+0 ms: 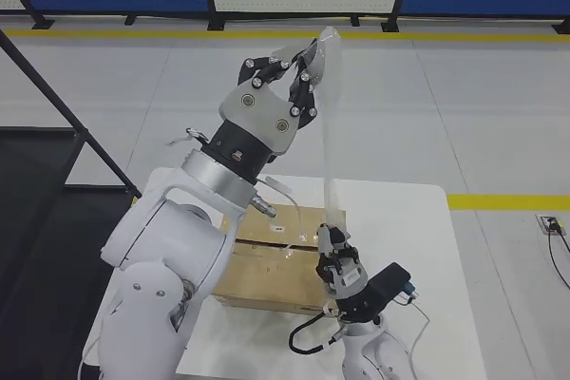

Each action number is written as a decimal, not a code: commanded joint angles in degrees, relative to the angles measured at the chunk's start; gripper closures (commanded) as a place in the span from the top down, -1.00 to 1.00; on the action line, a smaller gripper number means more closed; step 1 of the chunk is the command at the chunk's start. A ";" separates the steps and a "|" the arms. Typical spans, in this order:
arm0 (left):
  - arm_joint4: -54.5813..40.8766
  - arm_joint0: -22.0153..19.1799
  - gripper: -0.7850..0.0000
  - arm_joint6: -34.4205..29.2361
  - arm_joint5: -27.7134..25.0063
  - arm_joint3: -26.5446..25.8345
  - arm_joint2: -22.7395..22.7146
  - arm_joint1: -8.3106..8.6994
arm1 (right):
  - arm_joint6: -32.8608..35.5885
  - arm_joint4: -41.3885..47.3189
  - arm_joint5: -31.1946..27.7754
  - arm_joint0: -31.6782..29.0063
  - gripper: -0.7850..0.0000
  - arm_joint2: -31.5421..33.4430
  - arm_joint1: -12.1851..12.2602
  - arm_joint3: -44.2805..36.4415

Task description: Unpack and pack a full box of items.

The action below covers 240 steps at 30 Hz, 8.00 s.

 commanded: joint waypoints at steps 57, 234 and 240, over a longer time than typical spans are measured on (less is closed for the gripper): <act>12.79 35.37 1.00 -11.55 -22.75 -1.54 -19.19 1.39 | 53.45 -20.49 19.54 6.28 -1.00 3.66 -1.67 -18.22; 75.21 52.36 1.00 -4.02 -30.73 10.81 -22.28 0.59 | 59.05 -13.95 11.06 8.75 -1.00 2.92 -8.21 -13.54; 76.86 51.67 1.00 -4.59 -27.81 12.45 -23.78 0.78 | 58.98 -13.71 10.28 8.18 -1.00 3.42 -8.22 -13.73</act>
